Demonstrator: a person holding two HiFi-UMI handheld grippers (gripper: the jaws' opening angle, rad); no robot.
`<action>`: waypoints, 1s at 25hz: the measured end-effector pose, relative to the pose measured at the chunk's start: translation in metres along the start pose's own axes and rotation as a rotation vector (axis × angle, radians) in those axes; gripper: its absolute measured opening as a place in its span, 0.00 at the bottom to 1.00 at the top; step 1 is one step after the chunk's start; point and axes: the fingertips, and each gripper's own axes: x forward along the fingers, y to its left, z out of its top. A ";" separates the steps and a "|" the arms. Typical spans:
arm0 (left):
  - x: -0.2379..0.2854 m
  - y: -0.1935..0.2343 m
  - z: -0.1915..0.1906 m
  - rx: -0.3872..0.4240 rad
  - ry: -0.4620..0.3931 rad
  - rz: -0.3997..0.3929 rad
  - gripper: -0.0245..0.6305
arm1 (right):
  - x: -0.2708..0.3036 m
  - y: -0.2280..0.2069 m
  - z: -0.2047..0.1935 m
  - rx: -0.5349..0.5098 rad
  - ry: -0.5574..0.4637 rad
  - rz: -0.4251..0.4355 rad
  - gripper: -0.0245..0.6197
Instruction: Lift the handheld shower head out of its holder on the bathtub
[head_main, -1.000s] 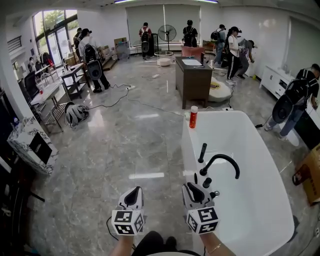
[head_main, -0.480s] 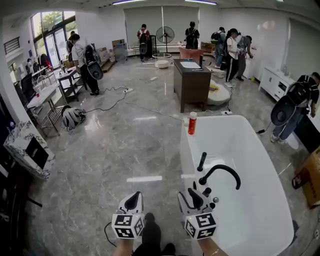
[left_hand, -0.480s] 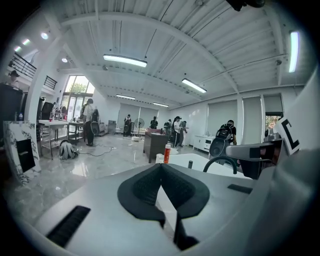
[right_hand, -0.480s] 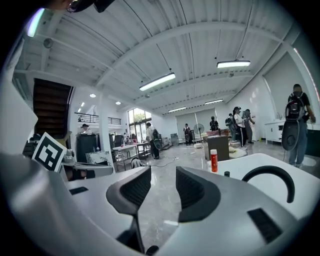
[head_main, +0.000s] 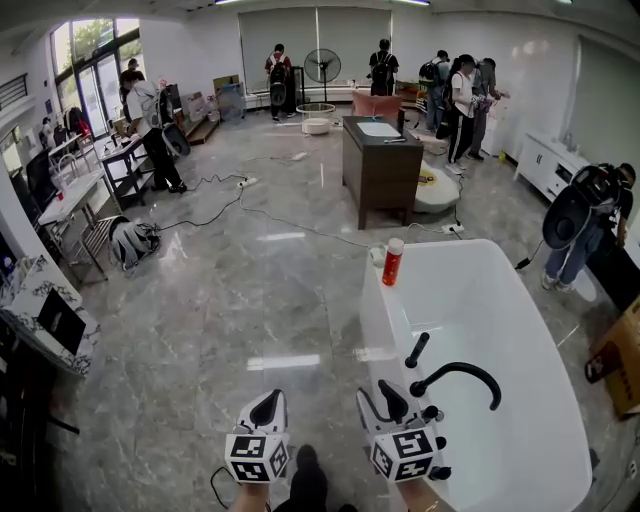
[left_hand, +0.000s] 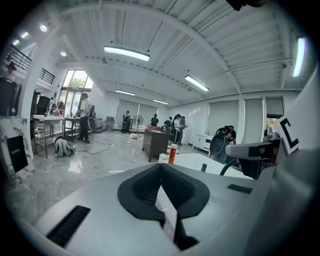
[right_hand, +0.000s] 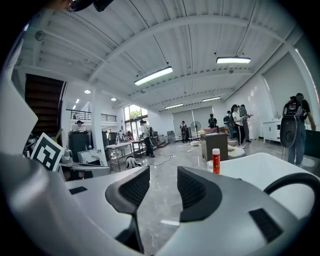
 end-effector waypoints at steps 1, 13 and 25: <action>0.013 0.012 0.006 0.000 0.001 -0.002 0.06 | 0.018 -0.001 0.005 0.002 -0.002 -0.006 0.29; 0.128 0.149 0.073 0.003 -0.013 -0.043 0.06 | 0.188 0.009 0.047 -0.006 0.010 -0.085 0.29; 0.208 0.188 0.092 -0.003 0.024 -0.102 0.06 | 0.263 -0.017 0.062 0.009 0.017 -0.158 0.29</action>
